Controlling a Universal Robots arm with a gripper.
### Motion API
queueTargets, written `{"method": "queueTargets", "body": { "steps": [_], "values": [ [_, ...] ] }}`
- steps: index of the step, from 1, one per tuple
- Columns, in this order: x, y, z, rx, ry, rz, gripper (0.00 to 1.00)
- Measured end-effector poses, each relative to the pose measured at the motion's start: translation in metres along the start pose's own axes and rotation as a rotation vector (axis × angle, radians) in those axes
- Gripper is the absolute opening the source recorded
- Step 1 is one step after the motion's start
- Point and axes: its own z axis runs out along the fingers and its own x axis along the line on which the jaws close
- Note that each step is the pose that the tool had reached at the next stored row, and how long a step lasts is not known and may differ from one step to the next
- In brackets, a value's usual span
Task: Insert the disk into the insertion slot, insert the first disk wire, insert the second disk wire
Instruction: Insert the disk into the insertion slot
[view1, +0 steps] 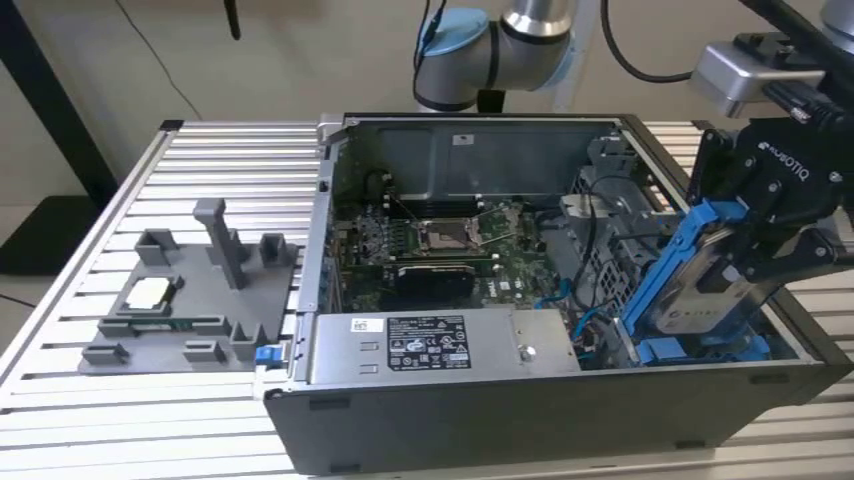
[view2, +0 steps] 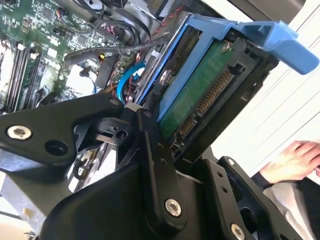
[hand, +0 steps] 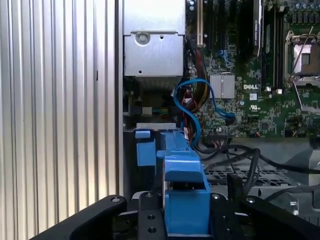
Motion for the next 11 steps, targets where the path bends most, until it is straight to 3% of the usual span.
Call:
{"method": "queueTargets", "body": {
  "steps": [5, 9, 10, 11],
  "values": [
    [0.0001, -0.0004, 0.0084, 0.0000, -0.0003, 0.000, 0.32],
    [0.0001, -0.0005, 0.0092, 0.0003, -0.0003, 0.000, 0.32],
    [0.0002, -0.0005, 0.0094, 0.0001, -0.0004, 0.000, 0.40],
    [0.0002, -0.0005, 0.0095, 0.0000, -0.0003, 0.000, 0.40]
  ]
}}
